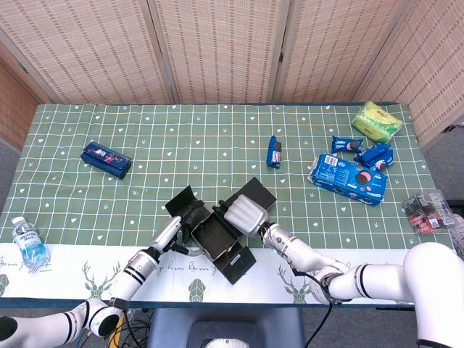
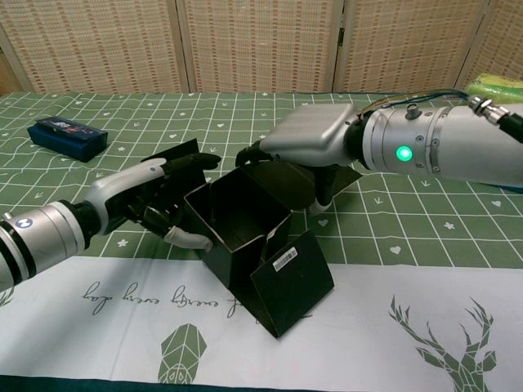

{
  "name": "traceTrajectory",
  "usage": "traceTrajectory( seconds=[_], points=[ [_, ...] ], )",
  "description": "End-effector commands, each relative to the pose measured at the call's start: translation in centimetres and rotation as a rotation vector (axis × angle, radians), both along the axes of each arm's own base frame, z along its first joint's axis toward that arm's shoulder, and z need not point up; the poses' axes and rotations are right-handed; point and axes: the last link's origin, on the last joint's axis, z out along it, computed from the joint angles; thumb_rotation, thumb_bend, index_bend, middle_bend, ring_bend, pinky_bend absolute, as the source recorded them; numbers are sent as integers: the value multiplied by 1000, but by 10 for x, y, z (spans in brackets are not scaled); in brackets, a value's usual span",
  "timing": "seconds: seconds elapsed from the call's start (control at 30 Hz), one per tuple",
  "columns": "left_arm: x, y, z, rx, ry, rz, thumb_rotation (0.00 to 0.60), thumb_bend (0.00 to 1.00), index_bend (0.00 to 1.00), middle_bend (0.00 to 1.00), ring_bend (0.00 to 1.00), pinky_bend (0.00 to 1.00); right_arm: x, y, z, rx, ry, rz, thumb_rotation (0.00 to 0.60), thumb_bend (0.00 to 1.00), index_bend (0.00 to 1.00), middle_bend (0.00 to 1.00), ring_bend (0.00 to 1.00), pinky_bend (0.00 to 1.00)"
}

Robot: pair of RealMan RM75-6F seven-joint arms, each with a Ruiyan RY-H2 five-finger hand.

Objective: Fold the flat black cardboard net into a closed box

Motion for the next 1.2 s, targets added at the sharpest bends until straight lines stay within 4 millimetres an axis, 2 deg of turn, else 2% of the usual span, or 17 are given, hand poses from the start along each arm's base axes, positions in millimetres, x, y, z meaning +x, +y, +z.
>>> traceTrajectory(
  seconds=[0.03,0.57,0.93,1.2],
  points=[
    [2,1,0,-48,-18,9,600,109,43,35,573,651,3,0,1,1,13,40,600,368,300,345,724,823],
    [1,-12,-1,-300,-127,42,600,108,51,36,574,651,12,-1,-2,-13,56,183,600,368,300,345,724,823],
    [-2,-13,-12,-307,-151,45,600,108,85,45,579,651,16,0,-9,-10,52,239,600,368,300,345,724,823],
    [-4,-13,-11,-299,-162,58,600,109,86,61,580,651,16,1,-9,-9,43,247,600,368,300,345,724,823]
  ],
)
